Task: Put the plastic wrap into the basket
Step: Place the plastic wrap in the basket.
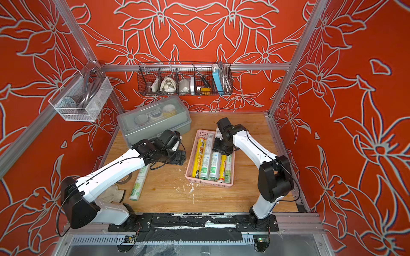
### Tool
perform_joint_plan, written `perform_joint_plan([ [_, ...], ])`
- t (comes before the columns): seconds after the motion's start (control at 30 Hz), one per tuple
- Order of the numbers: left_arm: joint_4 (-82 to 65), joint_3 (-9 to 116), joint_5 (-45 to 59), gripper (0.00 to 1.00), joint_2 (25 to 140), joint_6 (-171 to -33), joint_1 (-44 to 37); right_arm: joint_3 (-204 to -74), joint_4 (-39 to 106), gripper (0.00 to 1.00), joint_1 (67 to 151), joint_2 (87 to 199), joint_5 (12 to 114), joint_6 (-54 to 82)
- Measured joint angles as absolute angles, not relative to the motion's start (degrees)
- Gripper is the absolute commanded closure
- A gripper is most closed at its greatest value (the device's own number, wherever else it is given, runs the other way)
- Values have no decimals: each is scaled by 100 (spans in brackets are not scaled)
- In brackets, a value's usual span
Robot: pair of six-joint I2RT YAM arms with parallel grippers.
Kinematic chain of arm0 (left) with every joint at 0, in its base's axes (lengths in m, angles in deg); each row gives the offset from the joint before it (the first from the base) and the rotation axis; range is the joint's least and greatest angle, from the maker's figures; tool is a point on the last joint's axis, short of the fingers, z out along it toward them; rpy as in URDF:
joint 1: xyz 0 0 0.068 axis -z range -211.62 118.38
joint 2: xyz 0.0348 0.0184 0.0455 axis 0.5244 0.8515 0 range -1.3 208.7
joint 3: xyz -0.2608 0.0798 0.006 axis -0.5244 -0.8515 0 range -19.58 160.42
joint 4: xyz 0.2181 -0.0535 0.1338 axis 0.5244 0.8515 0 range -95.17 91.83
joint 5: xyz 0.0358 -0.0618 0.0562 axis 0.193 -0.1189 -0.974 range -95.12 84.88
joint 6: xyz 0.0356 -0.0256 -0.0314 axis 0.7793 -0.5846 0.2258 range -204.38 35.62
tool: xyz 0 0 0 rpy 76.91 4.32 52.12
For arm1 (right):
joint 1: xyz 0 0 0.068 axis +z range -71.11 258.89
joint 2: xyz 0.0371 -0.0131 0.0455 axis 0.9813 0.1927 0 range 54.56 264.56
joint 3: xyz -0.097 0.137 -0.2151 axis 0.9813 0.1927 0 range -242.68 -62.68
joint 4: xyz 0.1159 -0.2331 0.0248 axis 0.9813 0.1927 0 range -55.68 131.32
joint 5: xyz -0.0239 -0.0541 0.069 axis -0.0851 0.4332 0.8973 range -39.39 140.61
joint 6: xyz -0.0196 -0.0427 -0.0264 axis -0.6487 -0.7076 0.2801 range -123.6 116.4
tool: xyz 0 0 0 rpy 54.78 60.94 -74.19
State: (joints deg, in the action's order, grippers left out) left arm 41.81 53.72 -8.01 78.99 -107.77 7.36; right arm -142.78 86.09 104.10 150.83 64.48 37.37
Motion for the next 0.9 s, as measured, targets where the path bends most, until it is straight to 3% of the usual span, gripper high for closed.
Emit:
perform_joint_plan([
  [0.6,4179,5372,-801,29,7888,-10777,731,-14164,8381,60,10496,15365,6157,3873],
  [0.8,4179,5372,-801,29,7888,-10773,731,-14138,8357,56,10520,15461,6118,3877],
  [0.9,4176,5372,-801,29,7888,-10773,731,-14142,8318,46,10535,15553,6122,3864],
])
